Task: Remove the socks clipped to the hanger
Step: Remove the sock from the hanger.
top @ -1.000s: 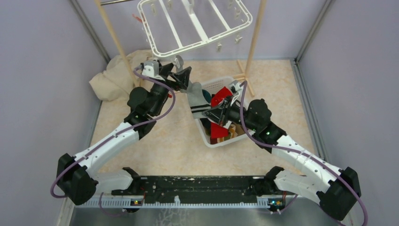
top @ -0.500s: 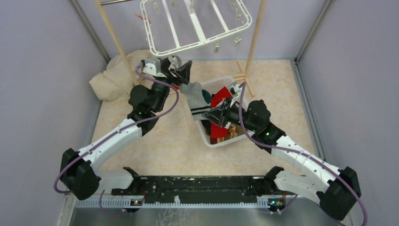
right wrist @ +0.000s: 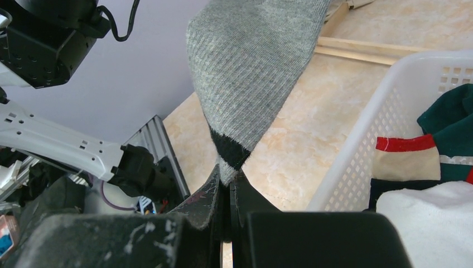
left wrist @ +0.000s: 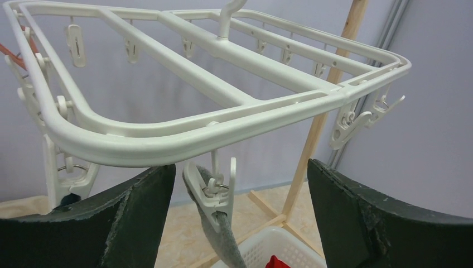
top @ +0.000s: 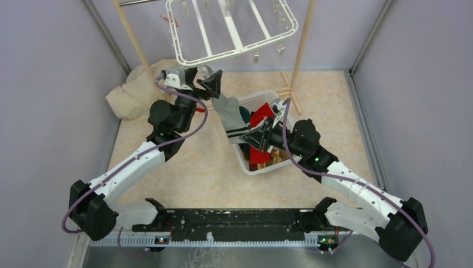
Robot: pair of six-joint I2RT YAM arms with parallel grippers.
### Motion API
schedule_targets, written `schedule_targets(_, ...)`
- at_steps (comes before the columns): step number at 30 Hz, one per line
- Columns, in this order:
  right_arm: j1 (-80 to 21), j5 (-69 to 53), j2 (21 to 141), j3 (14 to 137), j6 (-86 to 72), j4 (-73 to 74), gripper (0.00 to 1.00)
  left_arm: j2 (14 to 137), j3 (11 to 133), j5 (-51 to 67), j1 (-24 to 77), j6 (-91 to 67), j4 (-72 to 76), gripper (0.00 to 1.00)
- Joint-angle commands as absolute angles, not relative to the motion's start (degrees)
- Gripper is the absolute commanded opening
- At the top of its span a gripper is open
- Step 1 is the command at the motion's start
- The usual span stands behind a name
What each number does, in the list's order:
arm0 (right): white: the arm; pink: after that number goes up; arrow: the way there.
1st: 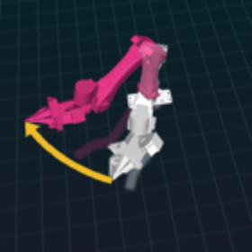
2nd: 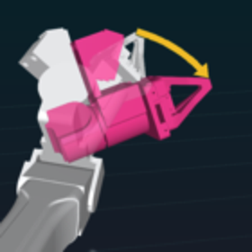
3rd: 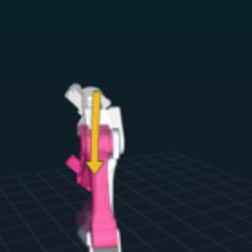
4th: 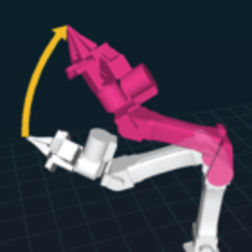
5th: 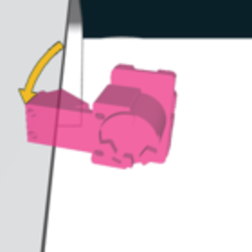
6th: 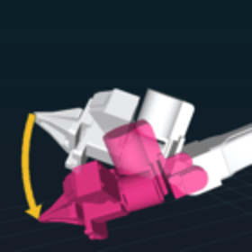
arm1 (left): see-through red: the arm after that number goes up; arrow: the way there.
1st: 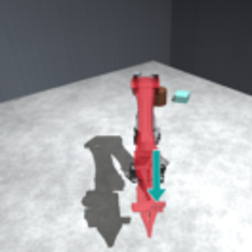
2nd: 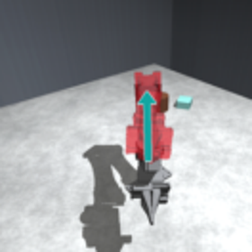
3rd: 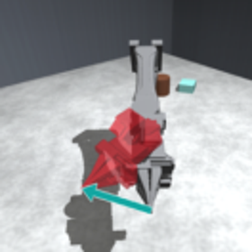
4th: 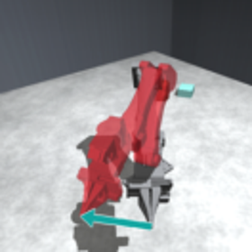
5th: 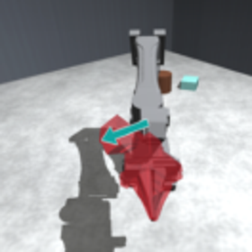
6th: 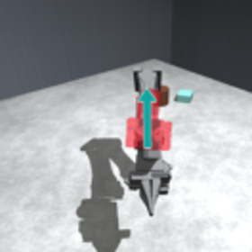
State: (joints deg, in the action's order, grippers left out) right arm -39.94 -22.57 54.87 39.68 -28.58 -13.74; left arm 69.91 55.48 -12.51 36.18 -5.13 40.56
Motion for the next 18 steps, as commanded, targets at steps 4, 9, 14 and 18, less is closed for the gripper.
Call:
schedule_targets(4,-39.53,-23.47,54.58,39.51,-28.68,-17.22,0.00,68.18,57.09,-13.47,35.03,-5.45,39.11,0.94)
schedule_targets(9,-39.54,-23.47,54.67,39.29,-28.76,-17.49,0.00,67.89,58.05,-13.66,34.84,-5.83,37.62,0.95)
schedule_targets(14,-39.62,-23.58,54.93,39.12,-28.88,-17.75,0.00,66.97,57.13,-13.28,34.42,-6.80,38.25,0.94)
schedule_targets(18,-39.60,-23.69,55.02,38.94,-29.02,-18.08,0.00,67.65,57.66,-12.29,33.88,-7.64,38.88,0.91)
